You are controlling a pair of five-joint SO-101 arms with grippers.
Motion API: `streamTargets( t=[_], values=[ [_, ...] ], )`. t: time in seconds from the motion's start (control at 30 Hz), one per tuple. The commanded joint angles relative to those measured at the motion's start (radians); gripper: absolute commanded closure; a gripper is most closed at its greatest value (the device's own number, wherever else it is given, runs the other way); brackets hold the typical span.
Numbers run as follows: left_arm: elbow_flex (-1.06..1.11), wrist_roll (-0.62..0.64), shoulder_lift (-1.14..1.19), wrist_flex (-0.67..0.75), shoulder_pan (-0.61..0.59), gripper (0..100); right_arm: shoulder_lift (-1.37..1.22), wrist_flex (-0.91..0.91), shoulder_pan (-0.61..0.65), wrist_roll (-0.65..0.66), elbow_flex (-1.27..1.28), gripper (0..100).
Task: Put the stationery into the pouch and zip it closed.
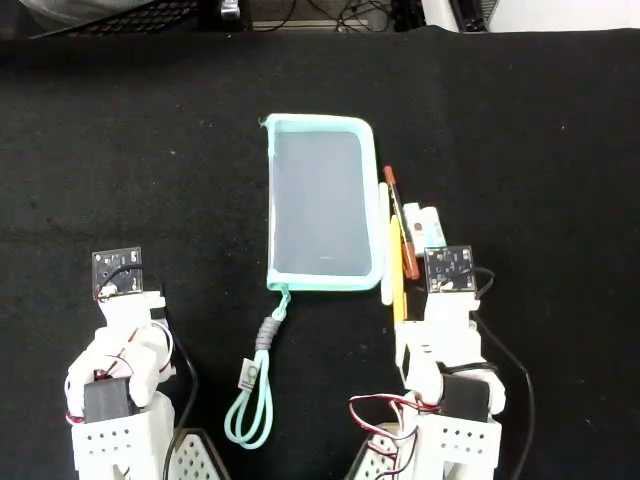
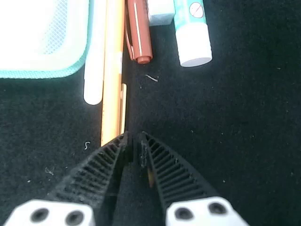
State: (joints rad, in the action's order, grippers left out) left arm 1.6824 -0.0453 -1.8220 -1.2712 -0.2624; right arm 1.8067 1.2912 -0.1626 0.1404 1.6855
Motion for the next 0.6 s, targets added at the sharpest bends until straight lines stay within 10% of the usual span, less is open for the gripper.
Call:
streamTargets(
  t=[0.0,0.2,0.57],
  values=[
    [0.016,0.008,-0.005,-0.005,-0.001,96,0.07,0.008,-0.008,-0.008,-0.001,95.5],
    [0.016,0.008,-0.005,-0.005,-0.001,96,0.071,-0.054,-0.003,-0.006,-0.001,95.3],
    [0.016,0.008,-0.005,-0.005,-0.001,96,0.07,-0.936,0.144,-0.006,-0.104,95.2]
  ],
)
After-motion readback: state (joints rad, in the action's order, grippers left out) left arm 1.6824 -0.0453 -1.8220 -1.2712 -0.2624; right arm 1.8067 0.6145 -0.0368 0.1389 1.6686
